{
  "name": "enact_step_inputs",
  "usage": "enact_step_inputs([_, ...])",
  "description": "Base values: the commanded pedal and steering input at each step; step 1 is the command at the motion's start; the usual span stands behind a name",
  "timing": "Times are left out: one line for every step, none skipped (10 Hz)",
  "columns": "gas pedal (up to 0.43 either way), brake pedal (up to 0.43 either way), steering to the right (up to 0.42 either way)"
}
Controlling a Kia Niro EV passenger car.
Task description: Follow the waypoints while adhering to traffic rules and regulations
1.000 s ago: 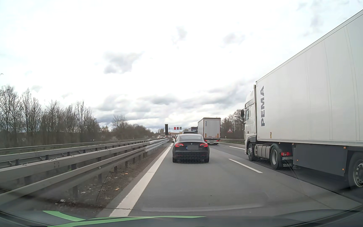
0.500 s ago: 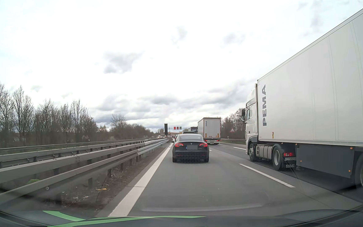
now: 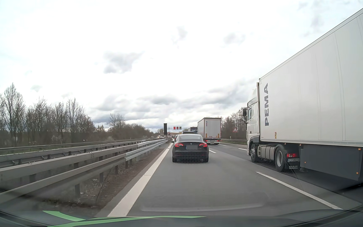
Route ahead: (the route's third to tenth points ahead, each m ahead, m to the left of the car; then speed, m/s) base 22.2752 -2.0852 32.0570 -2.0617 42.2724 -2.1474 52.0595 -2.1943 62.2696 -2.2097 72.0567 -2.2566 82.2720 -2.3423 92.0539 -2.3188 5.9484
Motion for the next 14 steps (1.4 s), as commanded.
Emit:
enact_step_inputs([0.11, 0.0, -0.001])
enact_step_inputs([0.11, 0.0, -0.002])
enact_step_inputs([0.11, 0.0, -0.002])
enact_step_inputs([0.11, 0.0, -0.002])
enact_step_inputs([0.11, 0.0, -0.002])
enact_step_inputs([0.11, 0.0, -0.003])
enact_step_inputs([0.118, 0.0, -0.004])
enact_step_inputs([0.118, 0.0, -0.004])
enact_step_inputs([0.118, 0.0, -0.004])
enact_step_inputs([0.118, 0.0, -0.004])
enact_step_inputs([0.118, 0.0, -0.004])
enact_step_inputs([0.118, 0.0, -0.005])
enact_step_inputs([0.118, 0.0, -0.006])
enact_step_inputs([0.118, 0.0, -0.005])
